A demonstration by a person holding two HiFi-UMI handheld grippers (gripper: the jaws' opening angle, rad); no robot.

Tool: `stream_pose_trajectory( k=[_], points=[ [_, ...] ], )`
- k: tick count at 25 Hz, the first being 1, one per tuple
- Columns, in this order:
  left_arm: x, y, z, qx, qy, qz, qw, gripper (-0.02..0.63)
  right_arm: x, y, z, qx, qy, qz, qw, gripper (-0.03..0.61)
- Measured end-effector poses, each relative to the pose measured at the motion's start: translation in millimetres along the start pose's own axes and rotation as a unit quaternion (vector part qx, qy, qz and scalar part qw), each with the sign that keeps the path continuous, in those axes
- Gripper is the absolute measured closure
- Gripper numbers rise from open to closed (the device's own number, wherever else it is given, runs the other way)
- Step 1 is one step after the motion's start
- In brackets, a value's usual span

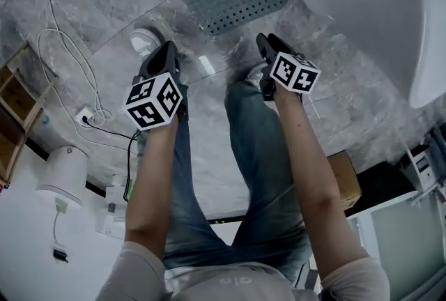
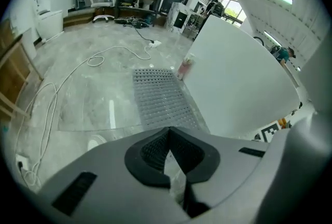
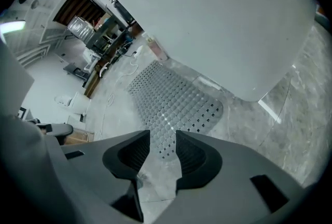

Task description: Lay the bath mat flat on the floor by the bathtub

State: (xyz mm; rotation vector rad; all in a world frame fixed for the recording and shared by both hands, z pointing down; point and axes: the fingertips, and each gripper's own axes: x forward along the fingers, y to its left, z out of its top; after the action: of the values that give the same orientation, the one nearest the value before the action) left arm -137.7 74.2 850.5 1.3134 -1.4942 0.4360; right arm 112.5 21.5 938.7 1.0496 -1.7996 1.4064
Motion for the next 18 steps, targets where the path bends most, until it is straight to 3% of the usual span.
stream_pose_trajectory(
  k=[4,9,13,18],
  points=[
    [10.2,-9.9,-21.2,0.024,0.012,-0.011,0.9996,0.598,38.6,-33.2,-14.4,0.019,0.017,-0.027,0.999,0.382],
    [53.2,-12.2,-23.3,0.107,0.031,-0.017,0.9936,0.598,86.7,-67.6,-28.9,0.059,0.013,-0.055,0.997,0.364],
    [70.5,-9.9,-10.4,0.064,0.042,-0.018,0.9969,0.598,112.4,-90.3,-34.3,0.095,-0.008,-0.069,0.993,0.36],
    [86.1,-8.2,-8.7,0.056,0.074,-0.02,0.9955,0.598,132.1,-115.0,-37.7,0.122,-0.037,-0.089,0.988,0.362]
  ],
)
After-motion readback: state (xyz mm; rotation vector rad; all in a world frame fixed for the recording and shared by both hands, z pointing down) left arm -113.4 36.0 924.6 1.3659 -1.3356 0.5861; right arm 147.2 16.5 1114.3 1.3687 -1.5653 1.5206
